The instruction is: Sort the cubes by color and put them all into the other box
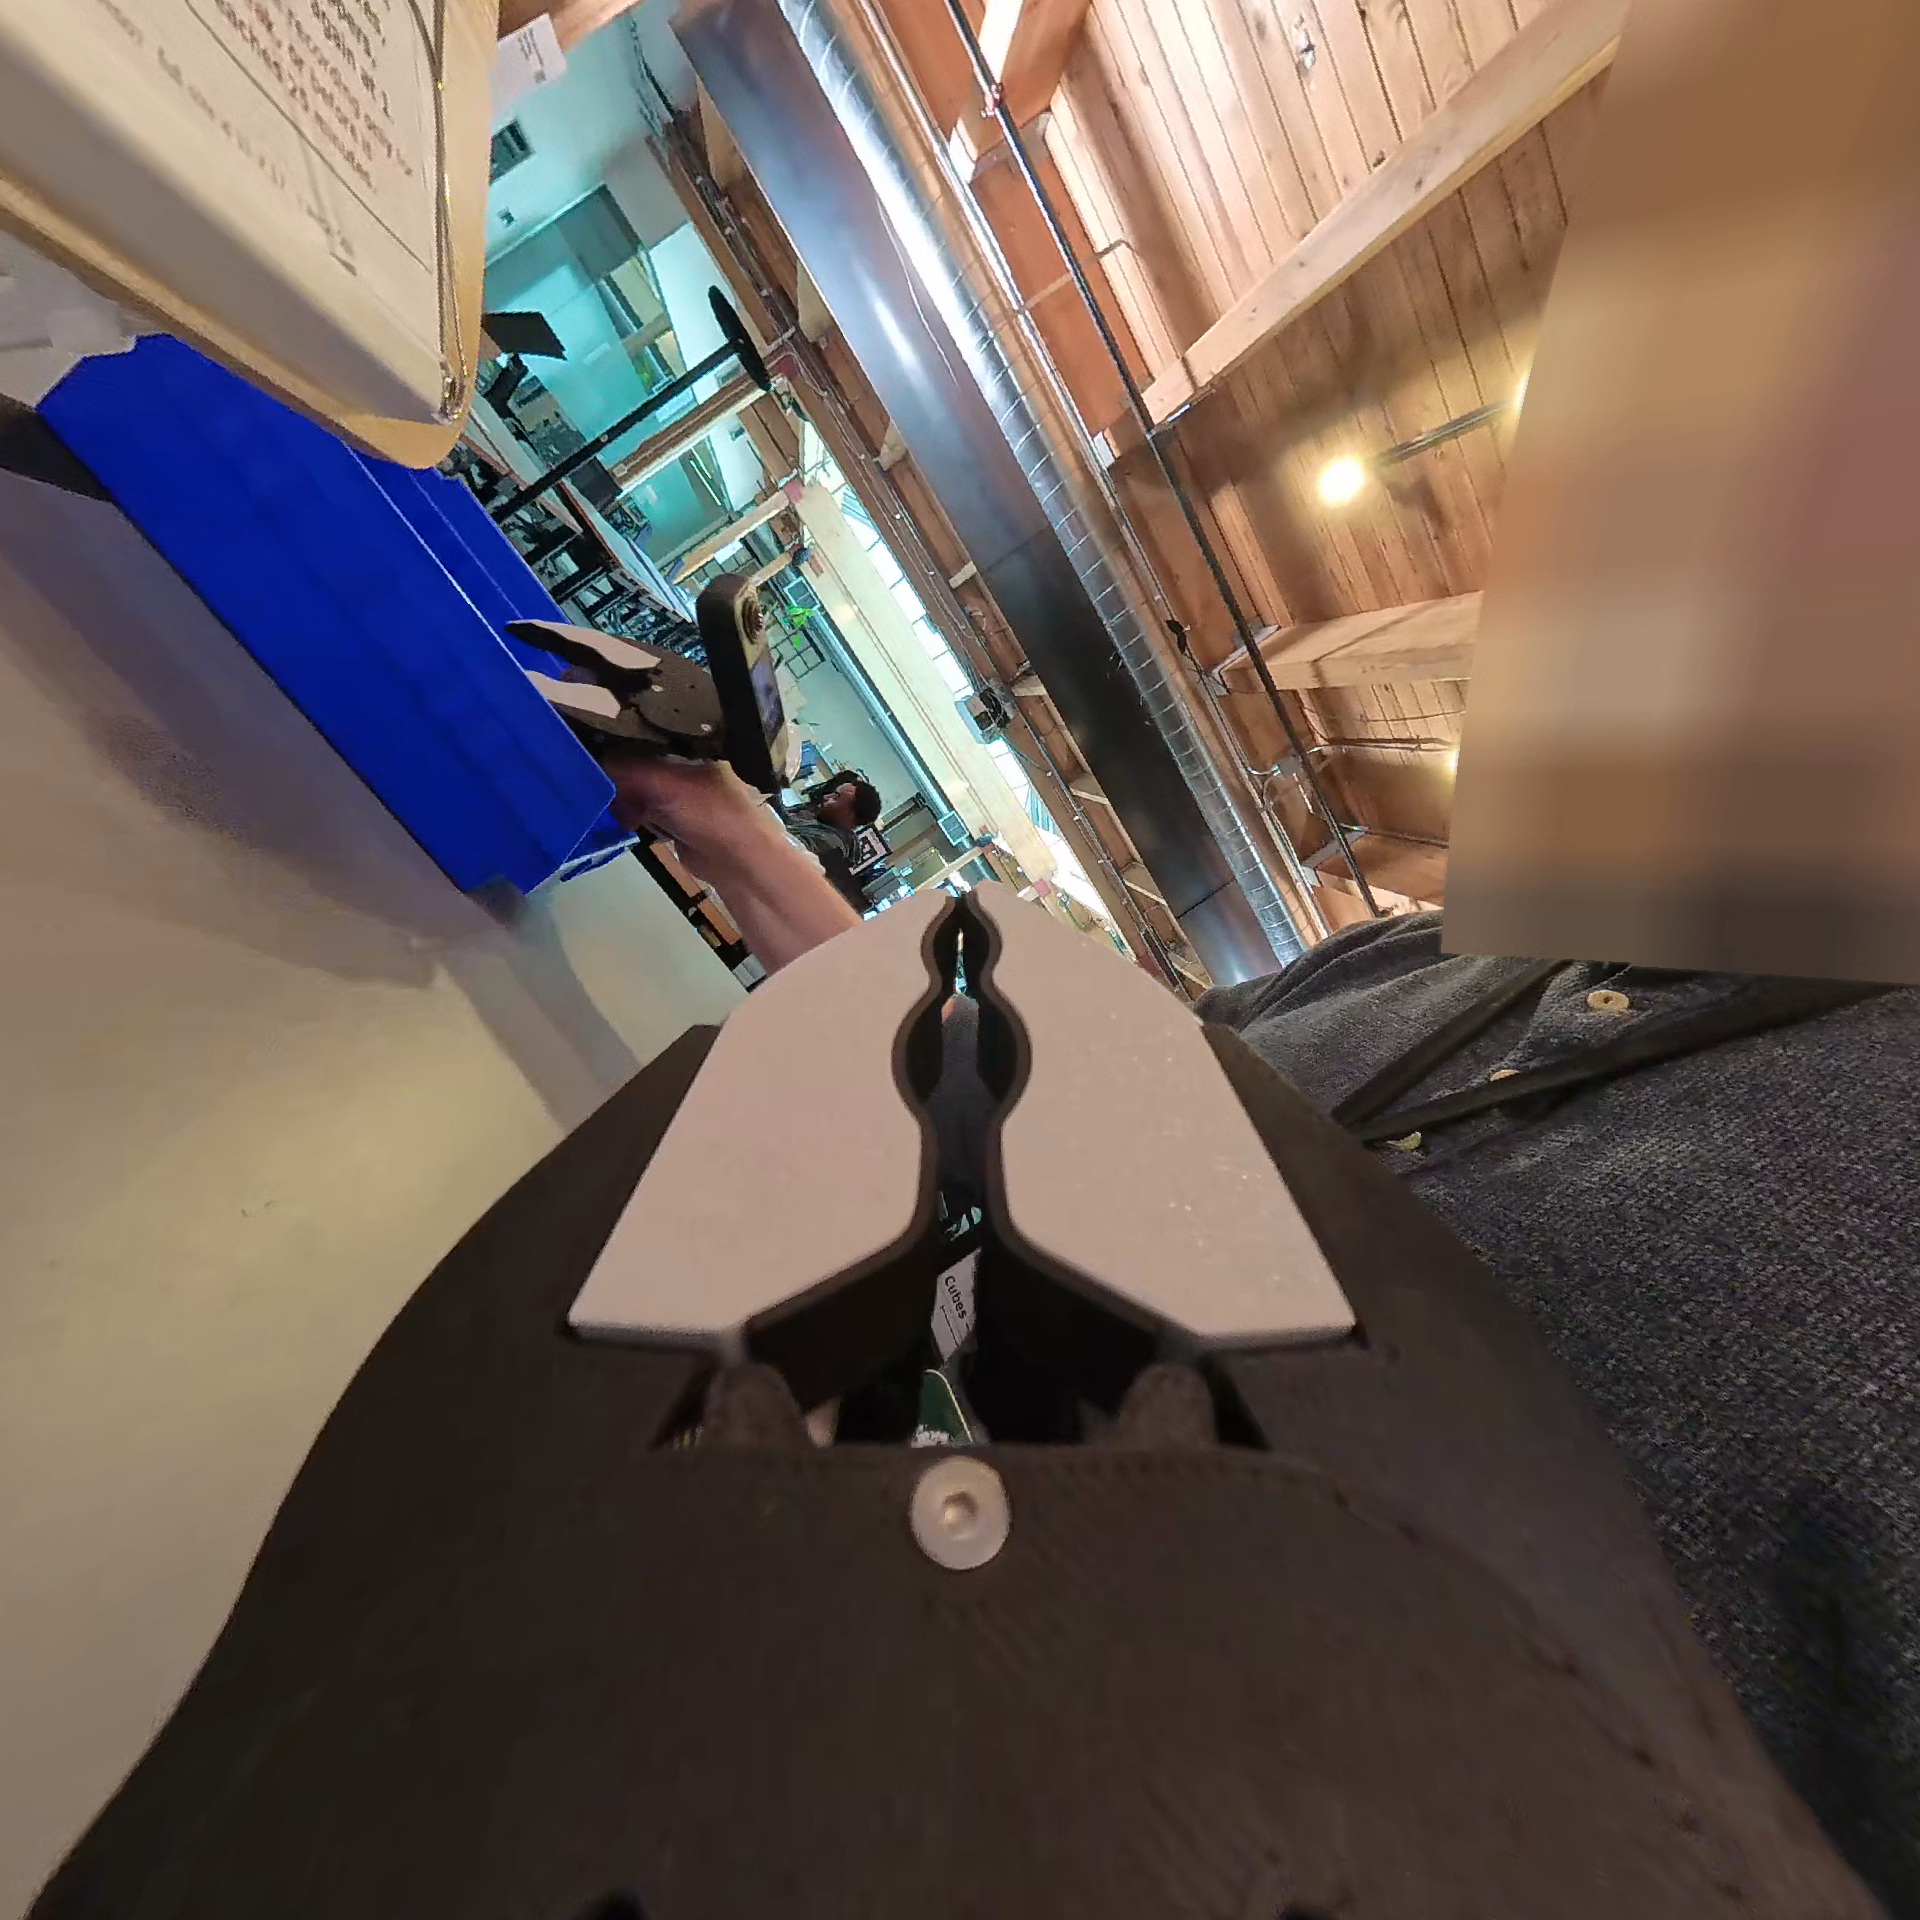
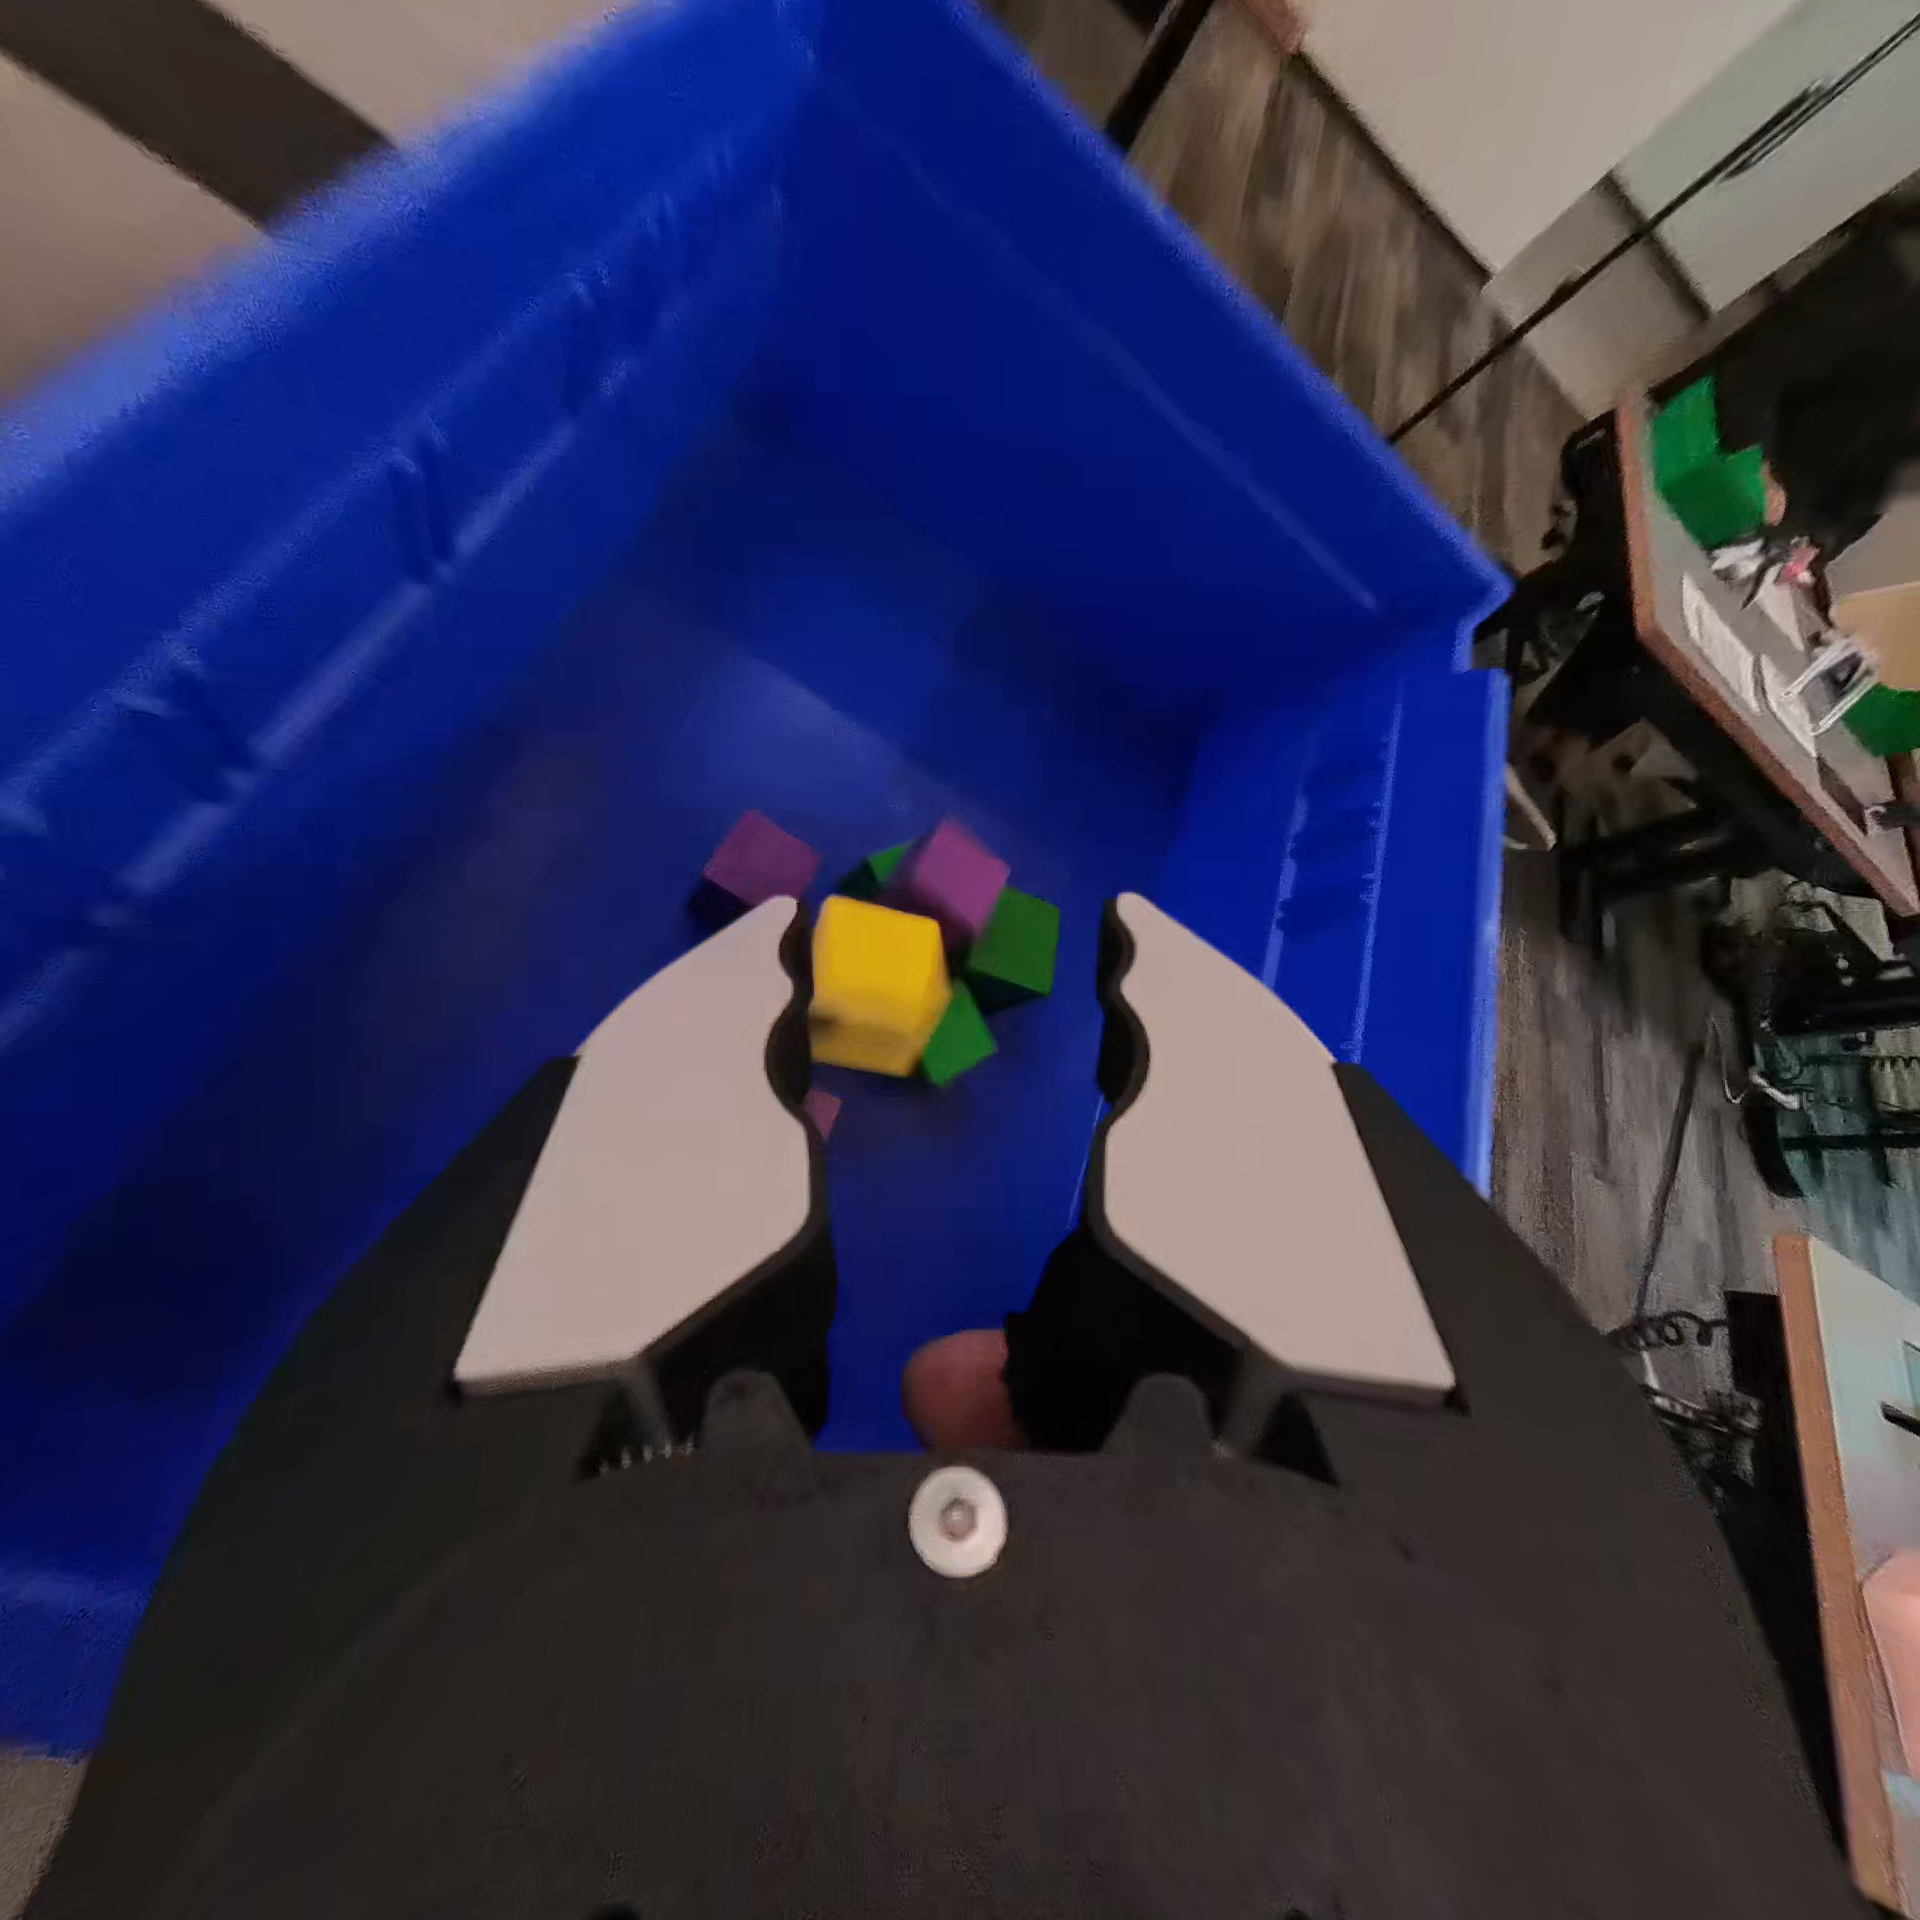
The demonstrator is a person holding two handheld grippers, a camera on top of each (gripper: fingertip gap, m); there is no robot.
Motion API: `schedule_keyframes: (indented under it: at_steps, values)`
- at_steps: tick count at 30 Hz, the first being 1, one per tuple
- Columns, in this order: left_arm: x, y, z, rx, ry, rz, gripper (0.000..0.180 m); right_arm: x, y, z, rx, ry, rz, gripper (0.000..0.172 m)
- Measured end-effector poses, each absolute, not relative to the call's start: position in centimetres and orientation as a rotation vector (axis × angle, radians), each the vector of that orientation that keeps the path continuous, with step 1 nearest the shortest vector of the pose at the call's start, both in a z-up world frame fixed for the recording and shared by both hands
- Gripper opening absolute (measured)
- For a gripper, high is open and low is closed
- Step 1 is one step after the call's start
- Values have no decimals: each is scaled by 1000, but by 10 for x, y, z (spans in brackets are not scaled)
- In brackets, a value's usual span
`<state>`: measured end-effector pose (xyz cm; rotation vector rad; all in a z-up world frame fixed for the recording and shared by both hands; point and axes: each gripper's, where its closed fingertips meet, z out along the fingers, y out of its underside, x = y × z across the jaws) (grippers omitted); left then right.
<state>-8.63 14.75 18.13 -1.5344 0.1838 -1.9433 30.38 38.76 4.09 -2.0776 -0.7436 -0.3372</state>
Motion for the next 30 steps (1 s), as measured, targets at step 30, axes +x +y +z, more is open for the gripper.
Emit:
schedule_keyframes:
  at_steps: [30]
  values:
    - [-423, 346, 56, -2340, 369, -324, 47, 212, 286, 103, -1852, -774, -236, 28]
